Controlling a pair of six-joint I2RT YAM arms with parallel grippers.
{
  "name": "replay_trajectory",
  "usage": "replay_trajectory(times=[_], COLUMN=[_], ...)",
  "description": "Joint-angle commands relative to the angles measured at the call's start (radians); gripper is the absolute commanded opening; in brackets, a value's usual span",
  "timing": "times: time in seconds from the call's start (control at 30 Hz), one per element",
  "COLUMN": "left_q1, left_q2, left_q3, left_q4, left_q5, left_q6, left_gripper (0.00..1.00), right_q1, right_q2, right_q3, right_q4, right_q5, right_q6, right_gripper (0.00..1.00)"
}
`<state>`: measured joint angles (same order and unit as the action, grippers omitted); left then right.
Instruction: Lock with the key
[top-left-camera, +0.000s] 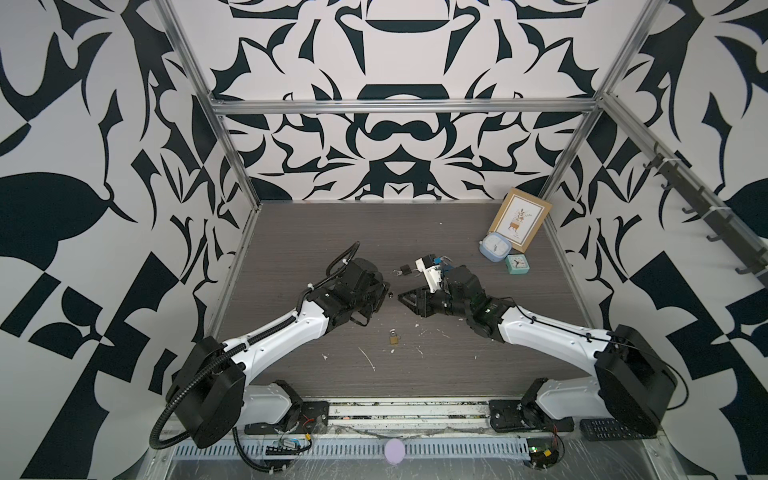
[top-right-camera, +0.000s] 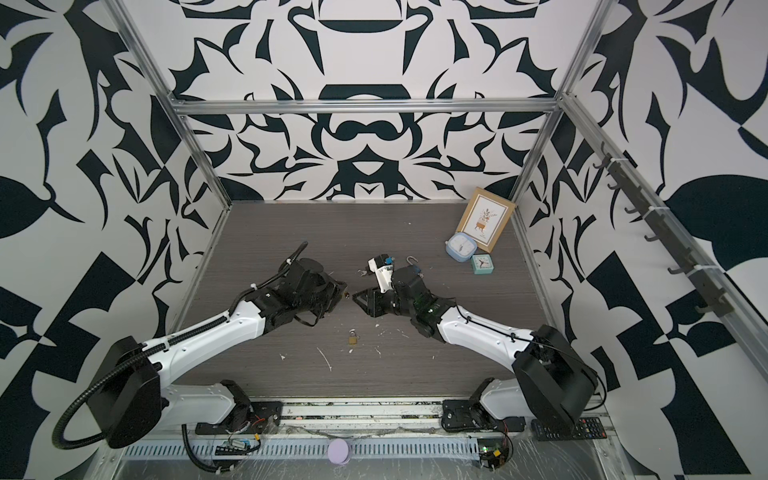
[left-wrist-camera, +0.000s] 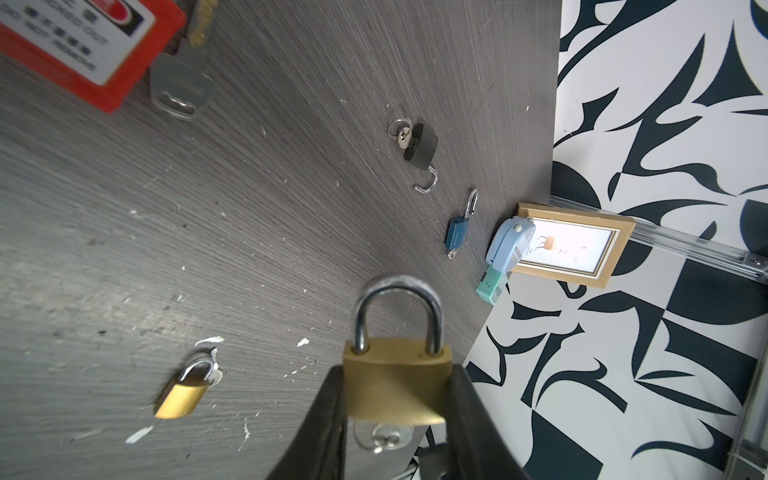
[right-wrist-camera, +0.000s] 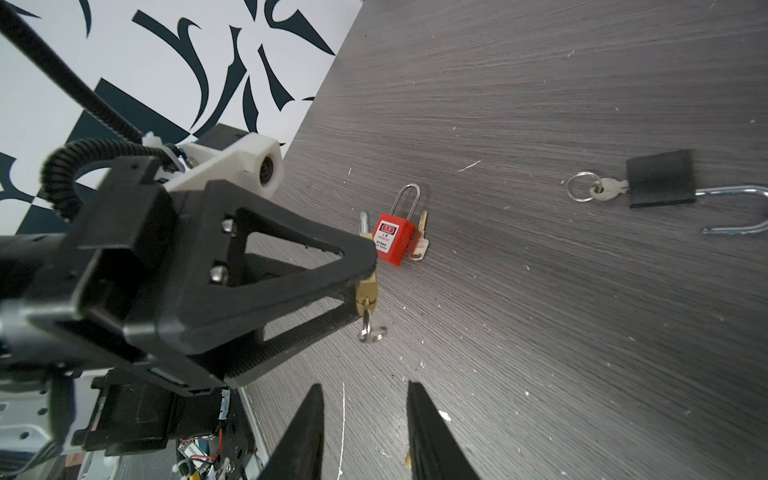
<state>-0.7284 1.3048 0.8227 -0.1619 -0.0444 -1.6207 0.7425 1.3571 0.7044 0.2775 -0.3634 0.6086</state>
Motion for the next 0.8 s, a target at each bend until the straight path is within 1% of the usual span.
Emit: replay_trajectory(times=[0.0, 0.4, 0.77], left_q1=[0.004, 0.007, 0.014], left_q2=[0.003, 0.003, 0.007], left_q3=[-0.001, -0.008, -0.010], left_q4=[0.013, 0.018, 0.018], left_q5=[0.004, 0.019, 0.027], left_q6=[-0.025, -0.043, -0.045], left_gripper=[0.00, 0.00, 0.00], right_q1=[0.009, 0.012, 0.015], right_q2=[0.012, 0.107, 0.136], right_q3=[0.057, 0.105, 0.115], right_q4=[0.072, 0.084, 0.089], right_q5=[-0.015, -0.046, -0.047], right_q6=[0.006, 0.006, 0.002], right_gripper=[0.32, 0.24, 0.18])
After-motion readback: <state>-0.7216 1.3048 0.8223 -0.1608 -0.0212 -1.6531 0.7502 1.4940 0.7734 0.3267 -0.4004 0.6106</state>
